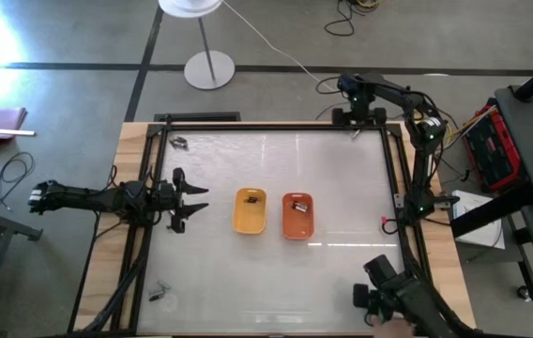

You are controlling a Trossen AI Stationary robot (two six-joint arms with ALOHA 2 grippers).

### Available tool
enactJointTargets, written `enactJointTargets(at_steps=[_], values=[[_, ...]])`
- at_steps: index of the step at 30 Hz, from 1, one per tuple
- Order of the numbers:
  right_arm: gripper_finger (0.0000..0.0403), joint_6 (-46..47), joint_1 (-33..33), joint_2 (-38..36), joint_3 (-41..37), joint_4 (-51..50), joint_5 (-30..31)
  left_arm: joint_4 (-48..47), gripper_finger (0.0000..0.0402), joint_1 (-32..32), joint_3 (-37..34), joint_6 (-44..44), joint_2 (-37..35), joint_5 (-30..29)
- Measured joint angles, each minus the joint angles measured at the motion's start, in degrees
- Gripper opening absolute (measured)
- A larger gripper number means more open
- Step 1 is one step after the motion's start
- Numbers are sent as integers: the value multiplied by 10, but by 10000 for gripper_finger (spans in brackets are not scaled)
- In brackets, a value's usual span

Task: Sort batteries
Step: Put the silver battery into the orange bin

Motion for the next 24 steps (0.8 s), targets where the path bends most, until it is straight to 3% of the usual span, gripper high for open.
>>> enactJointTargets(at_steps=[10, 24], values=[[114, 53, -1, 33, -1, -2, -6, 0, 181, 0, 0, 0, 0, 0], [102, 110, -13, 51, -1, 1, 4, 0, 181, 0, 0, 0, 0, 0]])
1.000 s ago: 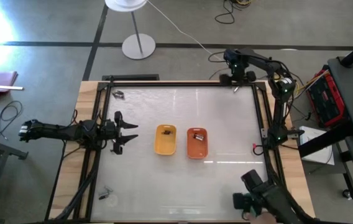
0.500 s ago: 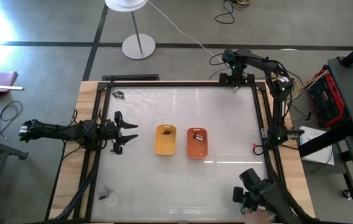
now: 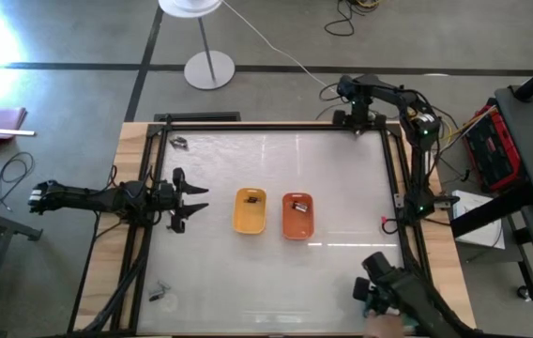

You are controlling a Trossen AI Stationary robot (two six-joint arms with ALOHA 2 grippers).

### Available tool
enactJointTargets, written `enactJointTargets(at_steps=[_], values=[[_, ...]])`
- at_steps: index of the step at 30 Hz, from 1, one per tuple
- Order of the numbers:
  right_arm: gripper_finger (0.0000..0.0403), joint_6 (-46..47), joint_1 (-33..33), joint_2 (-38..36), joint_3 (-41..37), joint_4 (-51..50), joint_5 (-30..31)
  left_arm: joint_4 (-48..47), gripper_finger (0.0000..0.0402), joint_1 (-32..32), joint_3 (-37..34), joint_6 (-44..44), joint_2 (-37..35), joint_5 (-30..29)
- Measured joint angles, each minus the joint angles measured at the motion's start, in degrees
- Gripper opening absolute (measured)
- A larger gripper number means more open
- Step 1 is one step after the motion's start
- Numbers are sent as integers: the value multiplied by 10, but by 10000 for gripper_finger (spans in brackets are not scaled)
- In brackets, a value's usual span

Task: Sort batteries
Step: Put the silver battery into the orange bin

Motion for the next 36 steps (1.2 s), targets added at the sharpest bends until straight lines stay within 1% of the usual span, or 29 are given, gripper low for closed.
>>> enactJointTargets(at_steps=[3, 6, 10, 17, 21, 23, 26, 28, 30, 36], values=[[105, 13, 0, 10, 0, 0, -26, 0, 181, 0, 0, 0, 0, 0], [100, 20, 0, 17, 1, 1, -38, 0, 181, 0, 0, 0, 0, 0], [83, 10, 1, 18, 1, 0, -39, 0, 181, 0, 0, 0, 0, 0], [40, -16, 9, 18, 1, -1, -34, 0, 181, 0, 0, 0, 0, 0], [38, -28, 11, 9, -1, -3, -38, 0, 181, 0, 0, 0, 0, 0], [42, -41, 12, -3, -2, -9, -48, 0, 181, 0, 0, 0, 0, 0], [42, -54, 14, -30, -1, -23, -48, 0, 181, 0, 0, 0, 0, 0], [38, -81, 22, -46, -1, -34, -42, 0, 181, 0, 0, 0, 0, 0], [37, -118, 36, -66, -2, -37, -39, 0, 181, 0, 0, 0, 0, 0], [36, -178, 102, -134, -3, -37, -40, 0, 181, 0, 0, 0, 0, 0]])
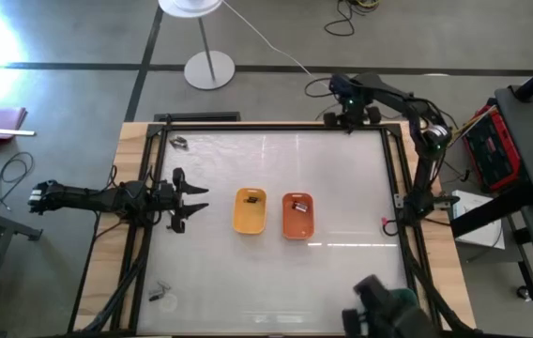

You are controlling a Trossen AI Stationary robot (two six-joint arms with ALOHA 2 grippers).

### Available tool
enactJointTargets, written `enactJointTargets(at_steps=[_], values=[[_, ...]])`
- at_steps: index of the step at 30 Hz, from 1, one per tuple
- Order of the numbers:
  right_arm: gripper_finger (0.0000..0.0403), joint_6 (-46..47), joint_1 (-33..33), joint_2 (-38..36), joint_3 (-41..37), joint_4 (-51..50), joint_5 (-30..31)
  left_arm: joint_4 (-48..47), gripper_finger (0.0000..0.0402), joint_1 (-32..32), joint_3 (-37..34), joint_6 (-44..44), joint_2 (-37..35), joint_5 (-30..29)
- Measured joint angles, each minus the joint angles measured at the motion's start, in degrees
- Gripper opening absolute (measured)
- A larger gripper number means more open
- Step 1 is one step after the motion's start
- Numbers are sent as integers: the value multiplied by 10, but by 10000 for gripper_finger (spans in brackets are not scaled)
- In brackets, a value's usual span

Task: Sort batteries
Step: Put the silver battery into the orange bin

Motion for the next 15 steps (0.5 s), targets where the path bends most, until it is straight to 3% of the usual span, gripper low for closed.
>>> enactJointTargets(at_steps=[7, 15], values=[[35, -74, 164, -69, -18, -18, -6, 0, 181, 0, 0, 0, 0, 0], [34, -106, 390, -86, -36, 59, -5, 0, 181, 0, 0, 0, 0, 0]])
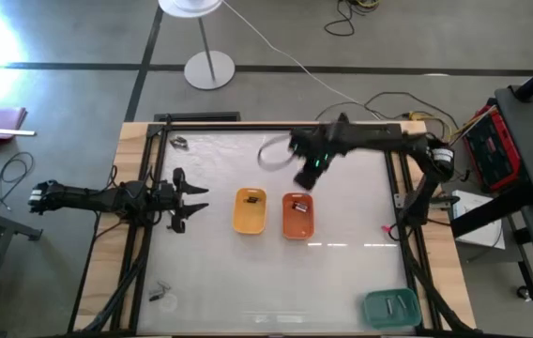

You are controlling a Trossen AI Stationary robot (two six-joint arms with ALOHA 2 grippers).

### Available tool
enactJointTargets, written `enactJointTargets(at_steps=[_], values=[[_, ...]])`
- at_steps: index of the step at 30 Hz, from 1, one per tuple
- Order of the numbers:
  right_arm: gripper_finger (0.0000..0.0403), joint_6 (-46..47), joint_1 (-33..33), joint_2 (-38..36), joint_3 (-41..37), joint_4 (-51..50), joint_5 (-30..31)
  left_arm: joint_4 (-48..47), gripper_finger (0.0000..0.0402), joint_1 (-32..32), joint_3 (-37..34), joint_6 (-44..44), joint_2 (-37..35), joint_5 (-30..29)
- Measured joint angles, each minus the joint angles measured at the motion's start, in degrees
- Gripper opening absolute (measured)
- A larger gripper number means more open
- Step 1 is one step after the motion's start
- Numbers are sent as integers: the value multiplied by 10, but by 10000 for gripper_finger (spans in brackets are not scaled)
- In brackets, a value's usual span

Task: Sort batteries
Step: Put the silver battery into the orange bin

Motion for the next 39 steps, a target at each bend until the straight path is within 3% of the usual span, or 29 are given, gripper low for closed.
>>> enactJointTargets(at_steps=[4, 10, 29, 33, 39], values=[[34, -33, 82, 10, 0, 62, 0, 0, 181, 0, 0, 0, 0, 0], [34, -33, 148, 55, 0, 84, 0, 0, 181, 0, 0, 0, 0, 0], [39, -63, 174, 198, 0, 70, 1, 0, 181, 0, 0, 0, 0, 0], [65, -63, 175, 198, 0, 69, 1, 0, 181, 0, 0, 0, 0, 0], [142, -37, 177, 175, 22, 49, -7, 0, 181, 0, 0, 0, 0, 0]])
